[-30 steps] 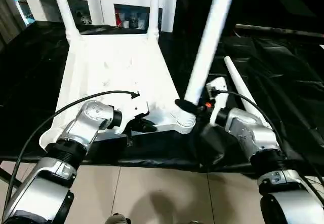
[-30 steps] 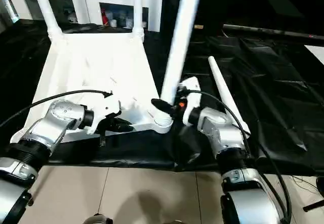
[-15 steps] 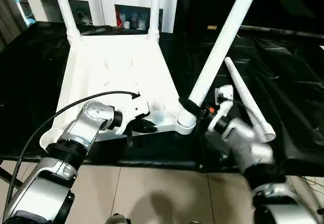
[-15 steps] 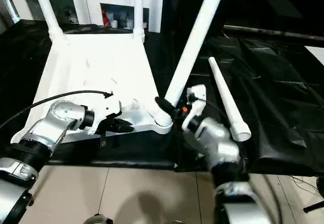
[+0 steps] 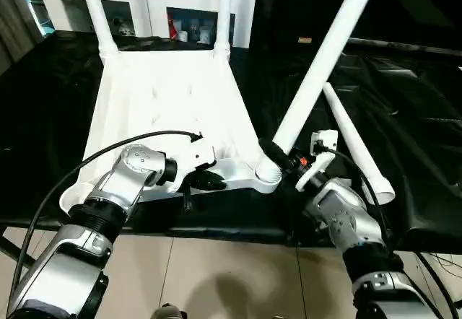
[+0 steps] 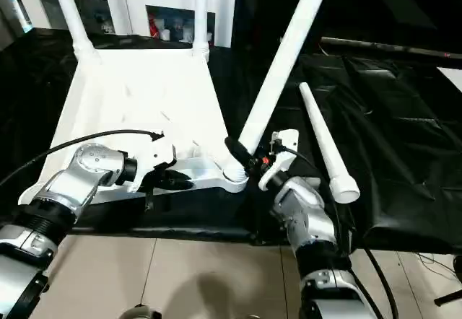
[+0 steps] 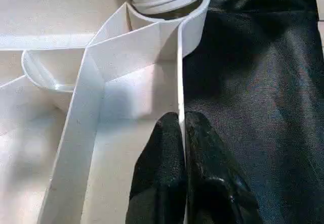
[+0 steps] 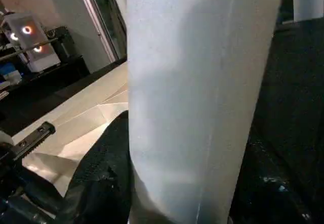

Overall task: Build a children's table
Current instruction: Insert table leg to table base

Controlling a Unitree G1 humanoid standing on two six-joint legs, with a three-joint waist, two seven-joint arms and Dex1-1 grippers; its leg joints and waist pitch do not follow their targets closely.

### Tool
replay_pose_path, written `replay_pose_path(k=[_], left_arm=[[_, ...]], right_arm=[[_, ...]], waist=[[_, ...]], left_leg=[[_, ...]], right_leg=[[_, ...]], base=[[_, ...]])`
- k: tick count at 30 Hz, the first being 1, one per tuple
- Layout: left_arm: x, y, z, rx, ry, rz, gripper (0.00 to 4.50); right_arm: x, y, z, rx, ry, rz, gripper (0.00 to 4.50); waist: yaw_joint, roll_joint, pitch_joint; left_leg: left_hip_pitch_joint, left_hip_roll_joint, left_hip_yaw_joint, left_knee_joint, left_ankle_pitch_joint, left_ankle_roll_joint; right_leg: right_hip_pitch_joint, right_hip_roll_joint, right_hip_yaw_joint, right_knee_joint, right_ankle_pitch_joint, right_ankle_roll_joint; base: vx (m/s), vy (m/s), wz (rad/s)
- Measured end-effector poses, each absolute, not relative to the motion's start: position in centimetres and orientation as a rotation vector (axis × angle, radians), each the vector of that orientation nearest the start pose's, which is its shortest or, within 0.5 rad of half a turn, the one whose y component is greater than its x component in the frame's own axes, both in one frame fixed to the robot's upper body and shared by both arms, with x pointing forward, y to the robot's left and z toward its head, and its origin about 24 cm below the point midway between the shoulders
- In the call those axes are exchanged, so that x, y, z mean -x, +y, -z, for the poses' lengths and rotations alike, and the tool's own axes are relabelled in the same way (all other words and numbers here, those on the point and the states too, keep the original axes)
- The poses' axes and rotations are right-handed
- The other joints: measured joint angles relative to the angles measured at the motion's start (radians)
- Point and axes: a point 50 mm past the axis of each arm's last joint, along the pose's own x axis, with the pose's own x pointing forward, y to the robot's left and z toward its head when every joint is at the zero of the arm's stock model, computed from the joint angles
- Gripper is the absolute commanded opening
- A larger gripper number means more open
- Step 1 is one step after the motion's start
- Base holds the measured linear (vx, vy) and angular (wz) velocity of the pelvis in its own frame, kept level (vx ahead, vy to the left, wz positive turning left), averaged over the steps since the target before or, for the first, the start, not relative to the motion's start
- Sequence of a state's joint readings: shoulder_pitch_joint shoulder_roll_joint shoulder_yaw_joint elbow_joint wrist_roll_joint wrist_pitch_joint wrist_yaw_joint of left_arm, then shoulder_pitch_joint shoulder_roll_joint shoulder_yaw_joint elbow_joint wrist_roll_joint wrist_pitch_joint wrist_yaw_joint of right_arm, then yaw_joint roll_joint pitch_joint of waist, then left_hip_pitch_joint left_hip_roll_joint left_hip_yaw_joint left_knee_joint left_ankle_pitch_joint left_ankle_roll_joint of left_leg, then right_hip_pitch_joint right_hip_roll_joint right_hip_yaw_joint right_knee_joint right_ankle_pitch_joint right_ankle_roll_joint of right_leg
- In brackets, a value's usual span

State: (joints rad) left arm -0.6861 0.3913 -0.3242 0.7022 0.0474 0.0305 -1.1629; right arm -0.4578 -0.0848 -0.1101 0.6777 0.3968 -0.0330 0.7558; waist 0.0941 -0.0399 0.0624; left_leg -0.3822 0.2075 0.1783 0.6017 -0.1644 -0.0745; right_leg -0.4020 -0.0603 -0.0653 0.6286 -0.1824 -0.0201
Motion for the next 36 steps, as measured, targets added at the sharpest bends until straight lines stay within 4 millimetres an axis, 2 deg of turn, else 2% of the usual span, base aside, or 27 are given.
replay_pose_path(k=[19, 28, 36], left_arm=[[-33.2, 13.0, -6.0, -0.537, 0.419, 1.319, 0.00], [-33.4, 12.9, -6.0, -0.543, 0.414, 1.322, 0.00], [-33.3, 12.8, -6.0, -0.550, 0.406, 1.334, 0.00]], right_arm=[[-30.9, -15.6, -4.0, -0.231, 0.064, -0.804, 1.91], [-31.4, -15.7, -4.5, -0.182, 0.094, -0.835, 1.91], [-32.0, -15.7, -5.6, -0.084, 0.169, -0.932, 1.91]], waist=[[0.016, 0.001, 0.000], [0.018, 0.001, 0.000], [0.021, 0.002, 0.000]], left_leg=[[0.000, 0.000, 0.000, -0.001, 0.000, 0.000], [-0.001, 0.000, 0.000, -0.001, 0.000, 0.000], [-0.002, 0.000, 0.000, -0.002, 0.000, 0.000]], right_leg=[[0.001, 0.000, 0.000, 0.000, -0.001, 0.002], [0.001, -0.001, 0.000, -0.001, -0.001, 0.002], [0.001, -0.001, 0.000, -0.001, -0.002, 0.003]], base=[[0.000, 0.000, 0.00], [0.000, 0.000, 0.00], [0.000, 0.000, 0.00]])
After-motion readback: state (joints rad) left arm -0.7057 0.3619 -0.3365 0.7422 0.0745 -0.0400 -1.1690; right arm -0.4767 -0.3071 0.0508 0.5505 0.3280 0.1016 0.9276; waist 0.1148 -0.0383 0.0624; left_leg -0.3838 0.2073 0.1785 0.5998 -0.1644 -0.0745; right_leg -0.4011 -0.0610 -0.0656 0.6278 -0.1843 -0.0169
